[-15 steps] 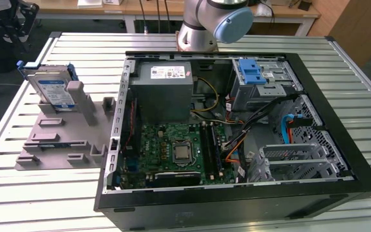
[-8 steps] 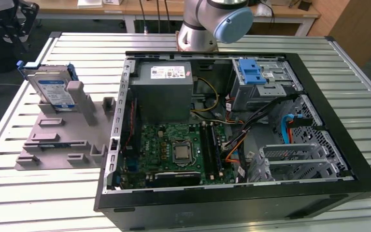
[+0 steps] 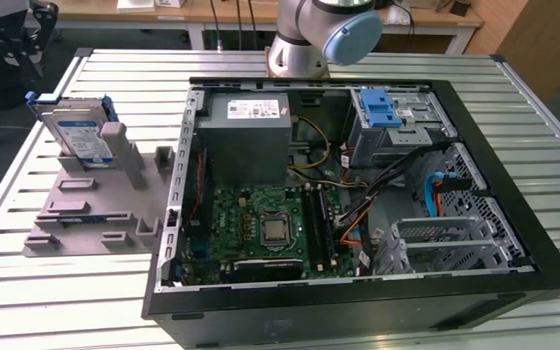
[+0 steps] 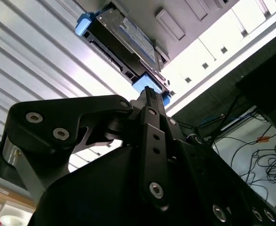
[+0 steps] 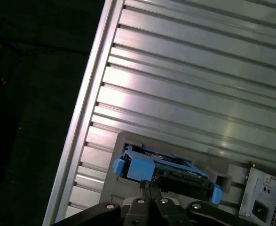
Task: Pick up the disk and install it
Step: 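Pick up the disk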
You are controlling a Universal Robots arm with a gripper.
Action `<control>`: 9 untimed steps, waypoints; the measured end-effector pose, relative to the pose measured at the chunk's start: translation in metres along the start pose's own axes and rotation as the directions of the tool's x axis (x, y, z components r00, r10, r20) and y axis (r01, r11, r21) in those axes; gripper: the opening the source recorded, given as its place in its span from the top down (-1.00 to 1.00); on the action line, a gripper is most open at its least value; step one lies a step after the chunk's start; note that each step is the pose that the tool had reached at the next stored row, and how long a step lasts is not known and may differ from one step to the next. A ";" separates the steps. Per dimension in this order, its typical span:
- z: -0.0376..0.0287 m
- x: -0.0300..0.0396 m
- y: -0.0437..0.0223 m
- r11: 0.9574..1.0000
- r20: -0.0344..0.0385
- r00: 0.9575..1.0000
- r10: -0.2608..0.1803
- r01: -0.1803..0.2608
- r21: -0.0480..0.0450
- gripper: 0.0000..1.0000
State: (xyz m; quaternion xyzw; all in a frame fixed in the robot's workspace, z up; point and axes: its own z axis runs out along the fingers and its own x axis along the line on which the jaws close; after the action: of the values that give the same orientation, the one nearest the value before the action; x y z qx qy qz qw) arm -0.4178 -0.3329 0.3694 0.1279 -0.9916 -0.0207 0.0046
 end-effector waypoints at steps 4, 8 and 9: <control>0.0003 0.0000 0.0000 0.997 -0.003 0.997 -0.072 0.072 0.000 0.79; 0.0004 0.0000 0.0000 0.990 -0.006 0.990 -0.142 0.142 0.000 0.79; 0.0004 0.0000 0.0000 0.988 -0.007 0.988 -0.155 0.155 0.000 0.79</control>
State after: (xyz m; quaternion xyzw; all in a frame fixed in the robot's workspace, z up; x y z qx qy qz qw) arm -0.4179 -0.3329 0.3690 0.2044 -0.9786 -0.0203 0.0062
